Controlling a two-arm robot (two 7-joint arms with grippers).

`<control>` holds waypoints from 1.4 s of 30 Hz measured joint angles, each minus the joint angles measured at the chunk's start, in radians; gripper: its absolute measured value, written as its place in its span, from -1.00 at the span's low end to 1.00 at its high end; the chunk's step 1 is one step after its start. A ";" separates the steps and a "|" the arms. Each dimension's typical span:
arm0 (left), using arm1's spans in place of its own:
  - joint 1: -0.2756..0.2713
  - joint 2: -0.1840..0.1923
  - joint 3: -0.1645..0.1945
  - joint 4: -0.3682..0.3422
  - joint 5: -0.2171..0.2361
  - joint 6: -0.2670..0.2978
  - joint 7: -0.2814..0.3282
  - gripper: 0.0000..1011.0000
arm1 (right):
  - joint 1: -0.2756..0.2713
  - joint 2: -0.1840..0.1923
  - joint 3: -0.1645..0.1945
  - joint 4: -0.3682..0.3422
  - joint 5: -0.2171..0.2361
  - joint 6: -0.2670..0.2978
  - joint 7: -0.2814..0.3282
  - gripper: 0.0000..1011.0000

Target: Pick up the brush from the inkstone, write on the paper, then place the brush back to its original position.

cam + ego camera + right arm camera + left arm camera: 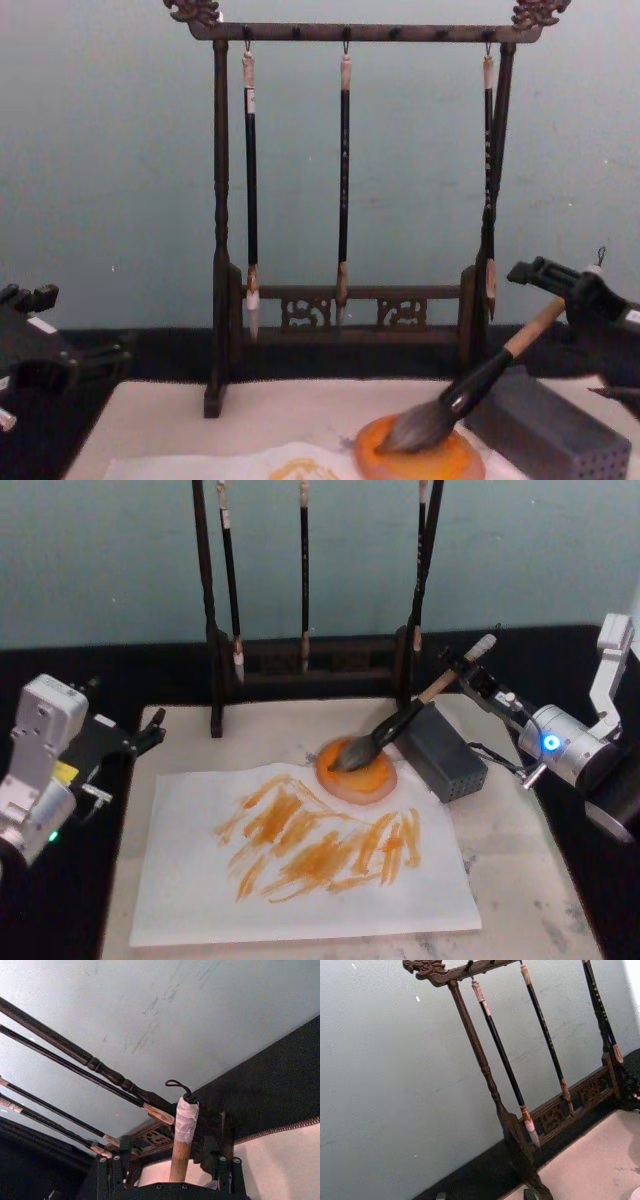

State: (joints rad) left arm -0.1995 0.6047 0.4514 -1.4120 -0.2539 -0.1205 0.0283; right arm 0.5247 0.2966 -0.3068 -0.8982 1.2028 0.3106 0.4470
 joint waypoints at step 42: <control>0.000 0.000 0.000 0.000 0.000 0.000 0.000 0.98 | -0.301 0.184 -0.042 -0.457 -0.125 -0.231 -0.133 0.98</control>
State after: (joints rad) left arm -0.1995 0.6047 0.4514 -1.4119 -0.2539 -0.1205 0.0283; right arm 0.2242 0.4806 -0.3488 -1.3550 1.0776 0.0798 0.3139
